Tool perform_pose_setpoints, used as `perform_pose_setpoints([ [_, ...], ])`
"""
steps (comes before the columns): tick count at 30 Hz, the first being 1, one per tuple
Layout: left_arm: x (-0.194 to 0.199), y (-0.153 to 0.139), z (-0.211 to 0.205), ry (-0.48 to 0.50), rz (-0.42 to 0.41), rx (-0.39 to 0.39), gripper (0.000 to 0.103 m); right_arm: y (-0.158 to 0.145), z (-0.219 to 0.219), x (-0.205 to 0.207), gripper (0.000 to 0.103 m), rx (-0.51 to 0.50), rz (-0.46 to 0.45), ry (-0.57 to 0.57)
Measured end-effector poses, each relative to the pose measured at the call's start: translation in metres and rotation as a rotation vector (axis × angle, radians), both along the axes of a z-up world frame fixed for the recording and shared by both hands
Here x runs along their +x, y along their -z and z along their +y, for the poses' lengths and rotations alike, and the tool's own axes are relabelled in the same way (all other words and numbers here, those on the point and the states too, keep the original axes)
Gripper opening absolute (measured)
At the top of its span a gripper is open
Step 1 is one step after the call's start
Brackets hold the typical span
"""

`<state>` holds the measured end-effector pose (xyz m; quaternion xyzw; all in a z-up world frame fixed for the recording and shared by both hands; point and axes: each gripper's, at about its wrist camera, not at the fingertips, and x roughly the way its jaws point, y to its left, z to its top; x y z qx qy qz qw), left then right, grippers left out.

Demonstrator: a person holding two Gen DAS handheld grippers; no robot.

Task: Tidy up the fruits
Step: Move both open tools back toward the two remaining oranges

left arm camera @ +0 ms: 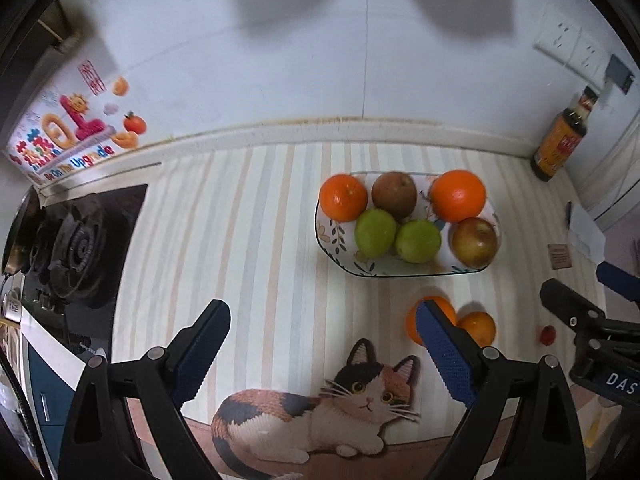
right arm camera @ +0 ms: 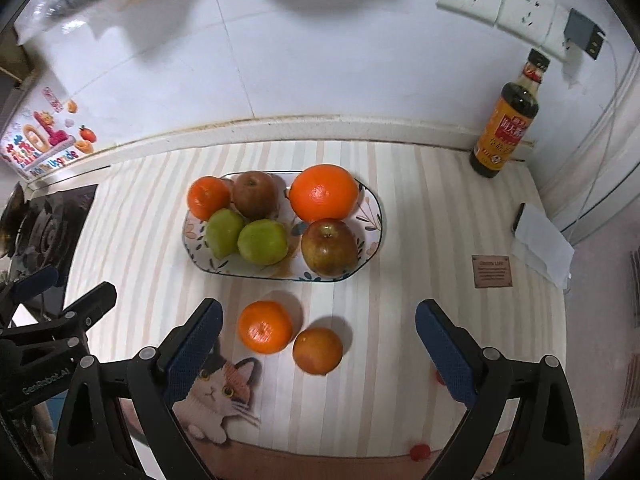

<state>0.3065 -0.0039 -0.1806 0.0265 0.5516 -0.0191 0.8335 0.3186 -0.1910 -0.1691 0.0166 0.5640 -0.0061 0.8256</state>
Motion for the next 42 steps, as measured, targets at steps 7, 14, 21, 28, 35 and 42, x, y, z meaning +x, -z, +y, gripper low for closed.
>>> perform_pose_setpoints([
  [7, -0.028, -0.036, 0.001, 0.003, -0.081, -0.001, 0.095, -0.035, 0.002, -0.027, 0.099, 0.013, -0.072, -0.004],
  [14, -0.039, -0.051, 0.004, -0.015, -0.116, -0.016, 0.095, -0.063, 0.001, -0.044, 0.099, 0.032, -0.123, -0.002],
  [21, -0.033, -0.05, 0.0, -0.026, -0.111, -0.022, 0.095, -0.063, -0.003, -0.042, 0.099, 0.063, -0.117, 0.015],
  [28, -0.004, -0.004, -0.008, -0.03, 0.008, -0.009, 0.102, -0.006, -0.019, -0.018, 0.099, 0.136, 0.007, 0.044],
  [35, 0.023, 0.075, -0.015, -0.045, 0.182, 0.031, 0.102, 0.109, -0.032, 0.006, 0.099, 0.289, 0.256, 0.084],
  [42, 0.039, 0.116, -0.025, -0.042, 0.318, -0.044, 0.102, 0.18, -0.035, 0.009, 0.085, 0.42, 0.363, 0.132],
])
